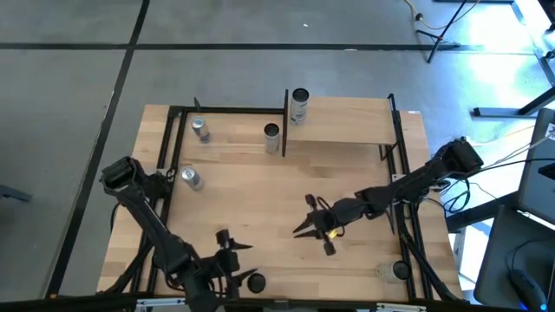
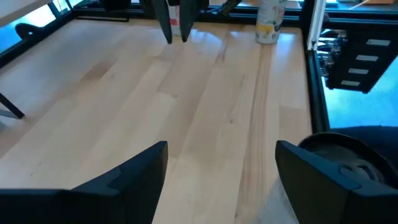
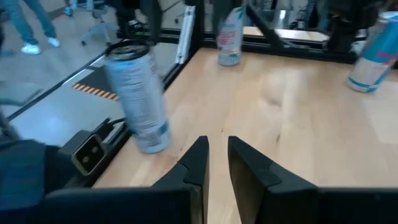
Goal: Place canned beverage on shelf
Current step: Put the white blue soda can aligned with the other white blue soda can on the shelf
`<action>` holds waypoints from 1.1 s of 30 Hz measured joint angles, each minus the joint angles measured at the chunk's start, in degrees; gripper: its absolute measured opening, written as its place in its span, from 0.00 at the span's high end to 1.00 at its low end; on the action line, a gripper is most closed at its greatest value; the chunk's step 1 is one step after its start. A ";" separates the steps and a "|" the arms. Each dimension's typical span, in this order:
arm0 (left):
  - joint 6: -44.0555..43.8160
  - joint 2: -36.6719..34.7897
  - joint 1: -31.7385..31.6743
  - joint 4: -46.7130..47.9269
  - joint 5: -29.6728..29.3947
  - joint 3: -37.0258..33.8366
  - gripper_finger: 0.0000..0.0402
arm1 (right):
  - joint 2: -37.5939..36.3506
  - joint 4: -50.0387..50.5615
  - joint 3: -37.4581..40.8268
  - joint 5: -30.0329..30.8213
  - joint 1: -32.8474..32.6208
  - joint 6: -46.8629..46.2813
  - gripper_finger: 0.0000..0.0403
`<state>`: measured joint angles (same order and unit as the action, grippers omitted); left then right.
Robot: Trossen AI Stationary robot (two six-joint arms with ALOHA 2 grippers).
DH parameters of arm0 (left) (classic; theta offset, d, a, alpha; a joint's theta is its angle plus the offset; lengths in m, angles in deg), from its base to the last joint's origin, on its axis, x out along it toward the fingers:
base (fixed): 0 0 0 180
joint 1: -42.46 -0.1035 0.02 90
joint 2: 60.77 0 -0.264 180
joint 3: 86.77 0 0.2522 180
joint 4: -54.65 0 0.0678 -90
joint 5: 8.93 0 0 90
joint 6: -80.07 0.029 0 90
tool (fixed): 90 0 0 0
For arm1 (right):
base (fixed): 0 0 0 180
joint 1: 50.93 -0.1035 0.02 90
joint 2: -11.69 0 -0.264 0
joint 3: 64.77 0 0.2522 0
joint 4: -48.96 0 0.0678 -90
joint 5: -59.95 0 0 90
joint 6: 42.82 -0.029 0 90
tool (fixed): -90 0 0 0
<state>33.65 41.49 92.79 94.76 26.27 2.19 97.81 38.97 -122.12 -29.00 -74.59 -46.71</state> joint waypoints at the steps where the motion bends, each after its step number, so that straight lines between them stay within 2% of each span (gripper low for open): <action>1: -0.02 0.00 -0.37 -0.01 0.02 0.00 0.29 | 0.02 0.07 0.00 0.01 0.02 -0.25 0.87; 7: -1.05 0.00 -2.11 -0.68 1.50 0.00 0.29 | 0.02 0.44 0.00 -0.12 0.01 -0.60 0.87; 12: 1.82 -1.44 -2.52 -0.34 -1.04 0.79 0.29 | 0.02 -1.69 0.00 -1.16 -0.02 -0.60 0.82; 17: -0.35 -4.98 2.36 1.97 -1.31 1.09 0.29 | 0.86 -5.40 0.00 -3.32 -2.94 -0.43 0.64; 21: -7.95 -5.08 8.57 5.73 -4.29 0.96 0.29 | 4.16 -8.85 -0.94 2.12 -5.75 -0.20 0.47; 25: -15.12 -3.12 12.10 6.00 -6.20 -1.80 0.29 | 10.49 -9.11 -6.12 6.63 -6.73 1.42 0.31; 29: -21.09 -2.10 12.34 5.71 -6.26 -3.98 0.29 | 16.70 -5.93 -13.92 2.57 -6.67 2.08 0.19; 33: -24.04 -1.25 12.26 5.64 -4.39 -5.18 0.29 | 21.89 0.18 -22.06 -0.24 -6.36 3.01 0.12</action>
<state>9.61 40.24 105.05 100.40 21.88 -2.99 119.71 39.15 -144.18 -29.24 -80.95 -43.70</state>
